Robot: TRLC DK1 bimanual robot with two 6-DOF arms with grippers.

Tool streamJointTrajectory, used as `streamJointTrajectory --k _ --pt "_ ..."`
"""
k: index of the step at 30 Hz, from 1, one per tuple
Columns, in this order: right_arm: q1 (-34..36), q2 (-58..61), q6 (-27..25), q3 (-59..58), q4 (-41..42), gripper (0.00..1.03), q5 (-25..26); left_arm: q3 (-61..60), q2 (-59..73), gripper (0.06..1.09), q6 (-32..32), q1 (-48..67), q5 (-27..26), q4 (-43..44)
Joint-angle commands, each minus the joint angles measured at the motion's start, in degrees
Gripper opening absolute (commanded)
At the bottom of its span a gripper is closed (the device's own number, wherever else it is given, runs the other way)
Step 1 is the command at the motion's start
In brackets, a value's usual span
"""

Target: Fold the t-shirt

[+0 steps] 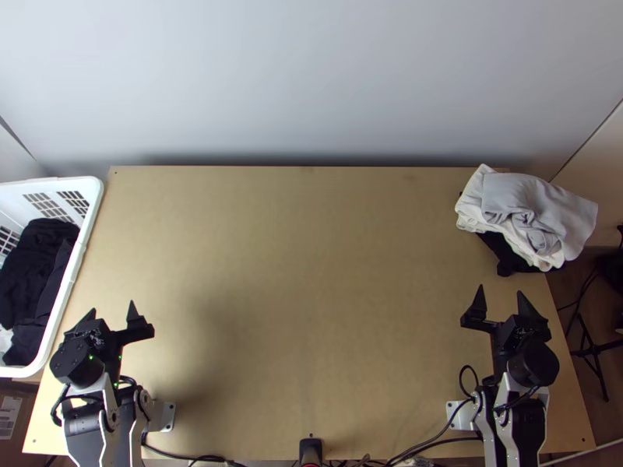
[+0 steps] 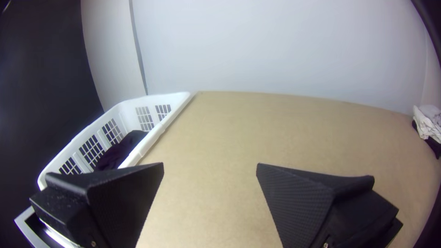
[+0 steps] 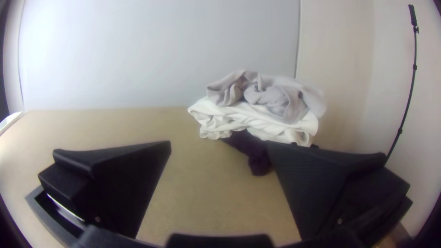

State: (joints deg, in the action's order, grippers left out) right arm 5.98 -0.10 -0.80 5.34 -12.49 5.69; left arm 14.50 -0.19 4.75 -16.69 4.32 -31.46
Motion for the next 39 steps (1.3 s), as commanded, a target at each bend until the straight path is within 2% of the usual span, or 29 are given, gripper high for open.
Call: streamJointTrajectory --k 1,18,27,29,30,32,33,35,39 --pt "0.0 0.01 0.01 0.02 0.01 0.98 0.02 0.0 0.01 1.04 -0.01 -0.01 0.17 0.0" --pt "0.0 0.01 0.01 0.02 0.01 0.98 0.02 0.09 0.01 1.04 -0.62 -0.1 0.08 -0.27" --pt "0.09 0.01 0.01 0.02 0.01 0.98 0.02 0.18 0.01 1.04 -0.27 -7.57 0.43 -0.18" --pt "0.0 0.01 0.01 0.02 0.01 0.98 0.02 0.18 0.01 1.04 -0.36 -7.75 2.8 0.17" --pt "0.0 0.01 0.36 0.02 0.01 0.98 -0.07 0.18 0.01 1.04 -0.62 -8.01 3.77 0.17" --pt "-1.14 -0.08 5.46 0.11 0.01 0.98 -0.07 0.0 0.1 1.04 0.96 -9.24 4.47 0.7" --pt "-2.2 0.01 6.07 0.11 -0.08 0.98 0.02 0.0 0.19 1.04 2.19 -9.33 4.21 0.79" --pt "-5.1 -0.17 5.98 0.11 0.01 0.98 0.02 0.26 0.27 1.04 2.45 -9.24 4.3 0.88" --pt "-4.75 -0.17 5.98 0.19 2.91 0.98 0.37 2.11 1.68 1.04 1.66 -9.59 4.56 0.97"
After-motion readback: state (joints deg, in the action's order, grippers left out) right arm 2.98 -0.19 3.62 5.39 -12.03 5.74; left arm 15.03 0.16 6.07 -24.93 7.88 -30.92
